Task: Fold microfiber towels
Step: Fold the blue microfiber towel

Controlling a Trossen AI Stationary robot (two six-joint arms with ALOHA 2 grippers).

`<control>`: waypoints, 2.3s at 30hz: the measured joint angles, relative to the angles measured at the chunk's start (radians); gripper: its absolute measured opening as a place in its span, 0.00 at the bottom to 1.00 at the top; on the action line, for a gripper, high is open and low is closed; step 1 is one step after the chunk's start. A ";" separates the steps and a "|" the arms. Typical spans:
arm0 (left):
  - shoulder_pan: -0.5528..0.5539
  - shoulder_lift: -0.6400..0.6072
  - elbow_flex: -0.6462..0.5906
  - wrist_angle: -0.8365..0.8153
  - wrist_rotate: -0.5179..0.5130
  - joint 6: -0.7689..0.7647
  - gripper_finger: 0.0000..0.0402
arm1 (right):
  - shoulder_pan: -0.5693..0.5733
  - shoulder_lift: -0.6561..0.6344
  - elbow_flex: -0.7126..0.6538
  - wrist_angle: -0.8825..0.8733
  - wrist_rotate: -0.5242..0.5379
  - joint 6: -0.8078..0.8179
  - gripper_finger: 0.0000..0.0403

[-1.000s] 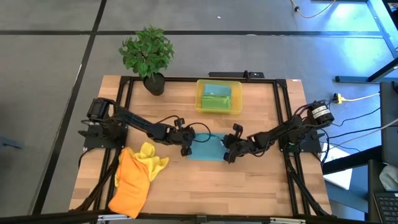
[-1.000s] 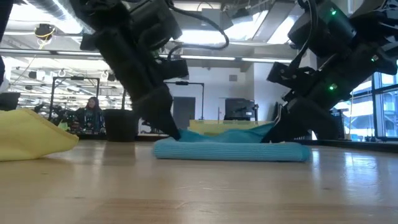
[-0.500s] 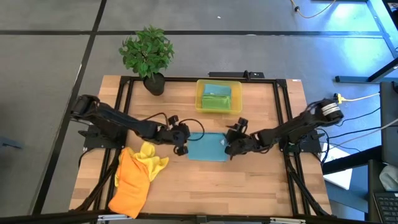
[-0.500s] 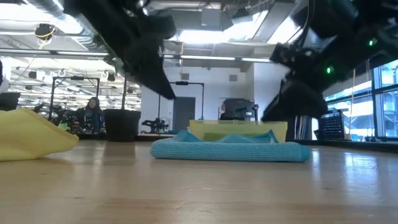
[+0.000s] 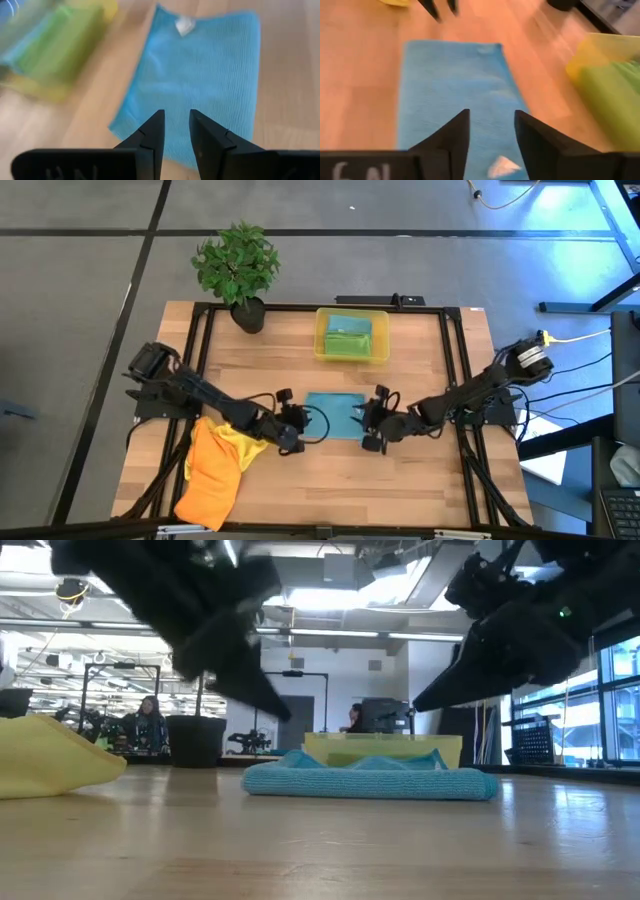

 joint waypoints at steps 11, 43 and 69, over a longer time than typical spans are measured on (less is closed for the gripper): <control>0.295 0.049 0.000 0.036 0.348 0.042 0.01 | -0.149 0.170 -0.022 0.132 -0.075 -0.071 0.03; -0.145 -0.058 0.000 0.241 -0.076 0.141 0.01 | 0.079 -0.108 -0.048 0.263 -0.055 -0.229 0.07; -0.067 -0.071 -0.286 0.760 0.154 0.121 0.00 | 0.068 -0.109 -0.048 0.302 -0.111 -0.289 0.07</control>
